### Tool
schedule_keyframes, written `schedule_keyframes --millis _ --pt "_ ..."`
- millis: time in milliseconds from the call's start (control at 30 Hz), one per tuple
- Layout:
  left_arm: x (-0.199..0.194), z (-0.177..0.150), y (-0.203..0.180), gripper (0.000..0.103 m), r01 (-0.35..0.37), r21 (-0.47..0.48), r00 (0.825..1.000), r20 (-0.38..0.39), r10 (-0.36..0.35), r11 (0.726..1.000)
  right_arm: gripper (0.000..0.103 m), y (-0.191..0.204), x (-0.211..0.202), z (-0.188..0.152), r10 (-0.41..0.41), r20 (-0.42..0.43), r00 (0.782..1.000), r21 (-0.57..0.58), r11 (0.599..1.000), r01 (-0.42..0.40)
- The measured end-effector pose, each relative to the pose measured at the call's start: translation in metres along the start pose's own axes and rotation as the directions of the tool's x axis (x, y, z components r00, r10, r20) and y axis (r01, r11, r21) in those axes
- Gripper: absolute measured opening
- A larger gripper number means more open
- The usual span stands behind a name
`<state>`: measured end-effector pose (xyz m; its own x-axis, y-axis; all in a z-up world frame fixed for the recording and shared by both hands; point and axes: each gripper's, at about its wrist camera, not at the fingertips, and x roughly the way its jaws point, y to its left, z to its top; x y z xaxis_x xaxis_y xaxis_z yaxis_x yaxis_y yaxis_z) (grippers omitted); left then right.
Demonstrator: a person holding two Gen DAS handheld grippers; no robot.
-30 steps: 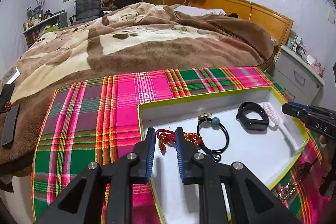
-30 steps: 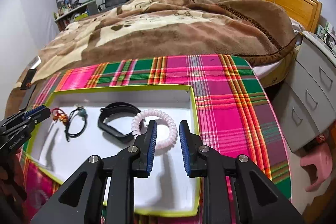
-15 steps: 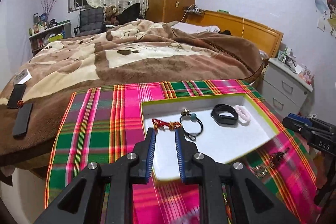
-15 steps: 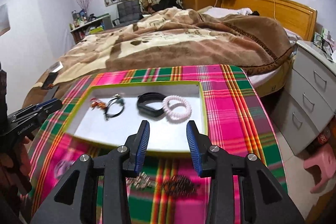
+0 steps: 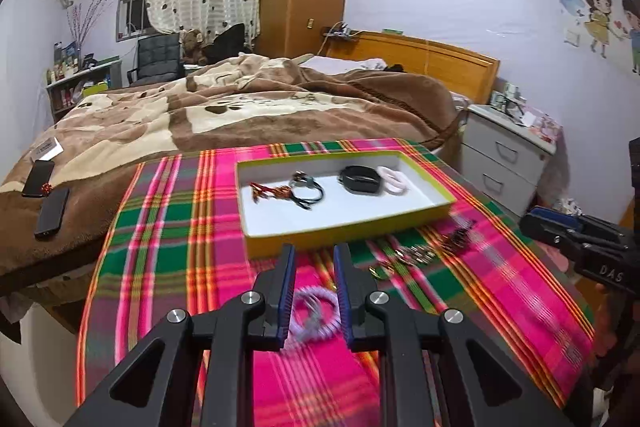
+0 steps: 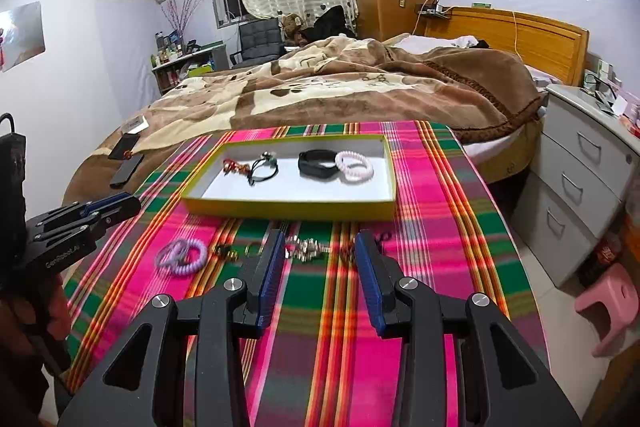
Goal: Organize jewelry
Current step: 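Withdraw both open tools from the box toward the remaining jewelry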
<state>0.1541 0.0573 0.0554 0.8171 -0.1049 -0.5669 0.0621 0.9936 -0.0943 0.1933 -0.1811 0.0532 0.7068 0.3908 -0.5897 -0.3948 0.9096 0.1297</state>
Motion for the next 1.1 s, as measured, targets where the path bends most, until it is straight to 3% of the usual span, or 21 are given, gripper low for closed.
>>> schedule_keyframes --millis 567,1100 --pt "-0.046 -0.044 -0.027 0.019 0.029 0.037 1.0 0.001 -0.029 0.999 0.037 0.004 -0.033 -0.039 0.019 -0.006 1.0 0.024 1.0 -0.019" --pt "-0.03 -0.051 -0.024 0.019 0.044 0.027 0.998 -0.047 -0.042 0.999 0.04 -0.002 -0.021 -0.047 0.025 -0.045 0.999 0.051 0.998 -0.022"
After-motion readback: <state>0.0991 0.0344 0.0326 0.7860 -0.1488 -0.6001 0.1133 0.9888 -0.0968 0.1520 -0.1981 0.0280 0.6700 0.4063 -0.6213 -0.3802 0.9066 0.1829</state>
